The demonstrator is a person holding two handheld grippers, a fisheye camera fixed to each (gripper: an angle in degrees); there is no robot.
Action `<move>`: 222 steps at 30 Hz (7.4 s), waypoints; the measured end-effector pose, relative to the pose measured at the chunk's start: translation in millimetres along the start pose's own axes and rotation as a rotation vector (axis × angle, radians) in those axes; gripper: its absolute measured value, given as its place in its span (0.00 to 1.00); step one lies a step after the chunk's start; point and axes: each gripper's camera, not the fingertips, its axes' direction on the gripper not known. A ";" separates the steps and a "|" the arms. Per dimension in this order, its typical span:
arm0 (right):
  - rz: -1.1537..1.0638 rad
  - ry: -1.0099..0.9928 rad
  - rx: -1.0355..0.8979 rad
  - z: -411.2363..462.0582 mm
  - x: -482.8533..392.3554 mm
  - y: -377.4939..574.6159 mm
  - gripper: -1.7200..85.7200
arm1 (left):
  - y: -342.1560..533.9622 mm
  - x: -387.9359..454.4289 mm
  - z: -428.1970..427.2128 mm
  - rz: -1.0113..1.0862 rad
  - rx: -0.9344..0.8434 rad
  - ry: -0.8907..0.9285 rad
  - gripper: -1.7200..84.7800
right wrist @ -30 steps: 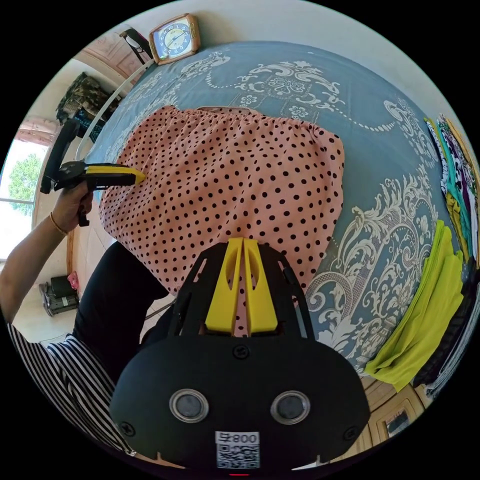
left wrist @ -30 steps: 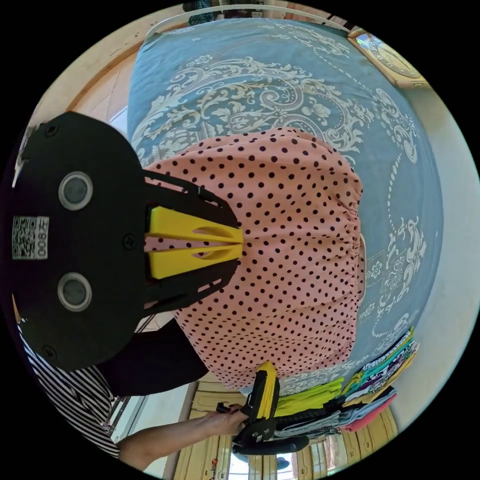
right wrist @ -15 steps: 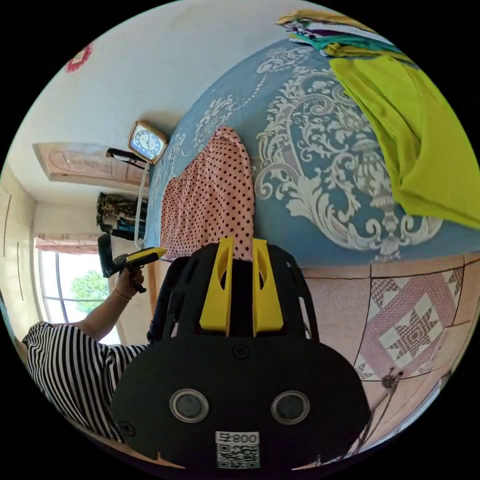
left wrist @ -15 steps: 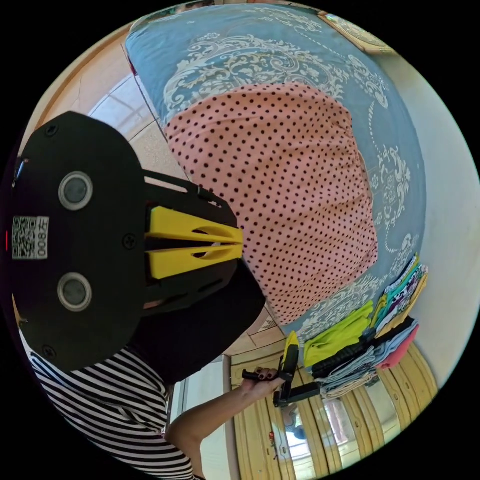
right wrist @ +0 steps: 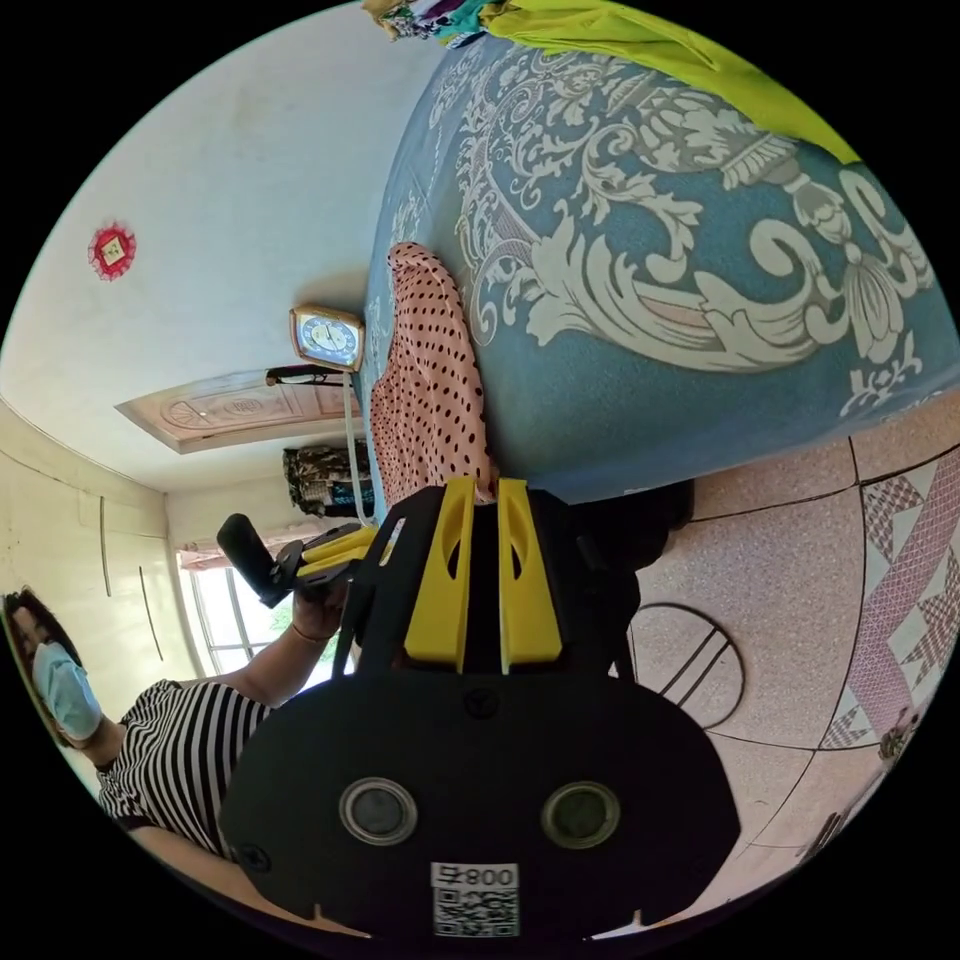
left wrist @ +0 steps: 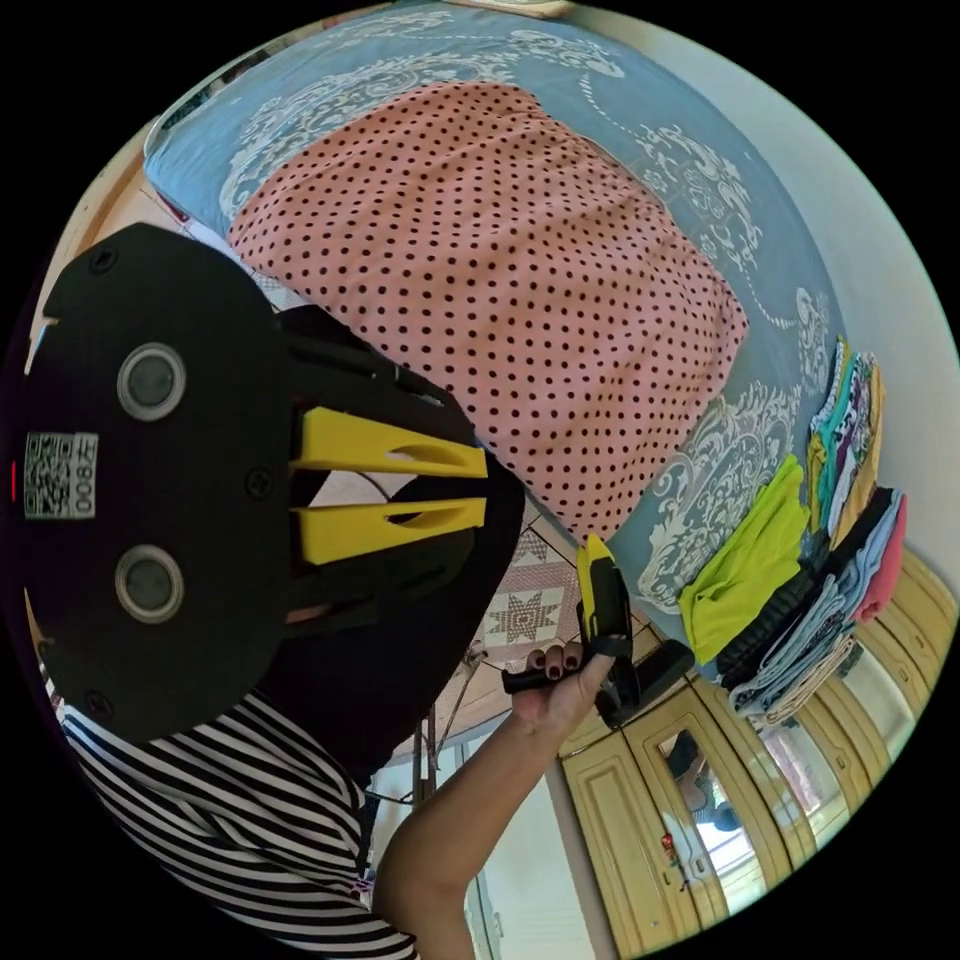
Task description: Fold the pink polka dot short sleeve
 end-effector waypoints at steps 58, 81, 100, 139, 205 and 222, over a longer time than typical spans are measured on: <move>-0.079 0.024 -0.054 150.1 -69.6 -282.0 0.04 | 54.2 9.8 -100.0 -0.135 0.325 0.107 0.04; -0.607 0.259 -0.477 571.0 -213.0 -284.0 0.04 | 336.4 -149.3 -294.4 -0.800 0.668 0.233 0.04; -0.425 0.536 -0.322 593.0 -31.6 -330.5 0.10 | 419.8 -210.2 -378.2 -0.874 0.632 0.332 0.04; -0.651 0.395 -0.404 694.2 5.3 -445.7 0.10 | 607.2 -275.1 -472.1 -1.097 0.900 0.742 0.05; -0.940 0.705 -0.577 569.0 235.8 -168.0 0.11 | 509.1 -169.4 -326.2 -1.129 0.735 0.764 0.07; -0.148 0.047 -0.458 447.3 328.9 -290.2 0.11 | 280.3 -26.7 -278.2 -0.225 0.111 -0.032 0.11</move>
